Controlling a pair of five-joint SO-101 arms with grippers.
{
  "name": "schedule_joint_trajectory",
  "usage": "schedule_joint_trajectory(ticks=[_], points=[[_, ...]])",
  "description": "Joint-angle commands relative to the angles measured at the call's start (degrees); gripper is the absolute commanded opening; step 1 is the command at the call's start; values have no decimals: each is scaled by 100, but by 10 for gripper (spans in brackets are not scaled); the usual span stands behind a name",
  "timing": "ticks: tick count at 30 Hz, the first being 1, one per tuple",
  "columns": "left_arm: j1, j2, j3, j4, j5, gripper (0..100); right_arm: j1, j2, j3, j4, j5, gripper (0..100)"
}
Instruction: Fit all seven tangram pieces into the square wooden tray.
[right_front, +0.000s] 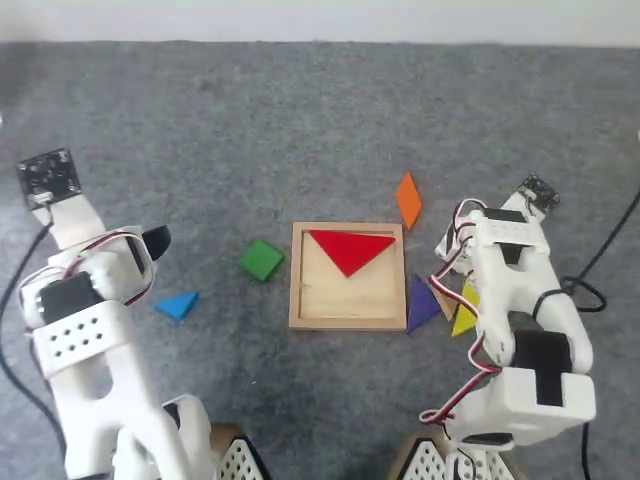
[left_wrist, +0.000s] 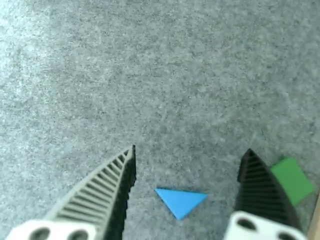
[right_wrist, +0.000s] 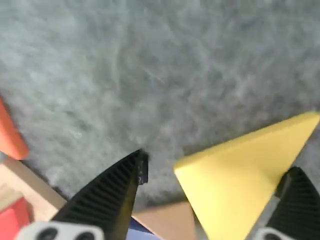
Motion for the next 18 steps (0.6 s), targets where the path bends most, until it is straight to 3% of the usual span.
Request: schedule_joint_trajectory(ticks=[1,9,12,14,17,18], points=[[44,-53,-40,-62,-70,318,48,-22,-246,-382,264,397],[44,-53,-40,-62,-70,318,13,1007,-1749,-127,457,397],[44,-53,-40,-62,-70,318,4,1604,-2514,514,580,397],[44,-53,-31,-79,-70,318,4,1763,-2892,1446,1248,397],[44,-53,-31,-88,-70,318,-4,1763,-3209,3029,2989,398],[44,-53,-40,-88,-70,318,-48,1736,-3235,3284,3174,398]])
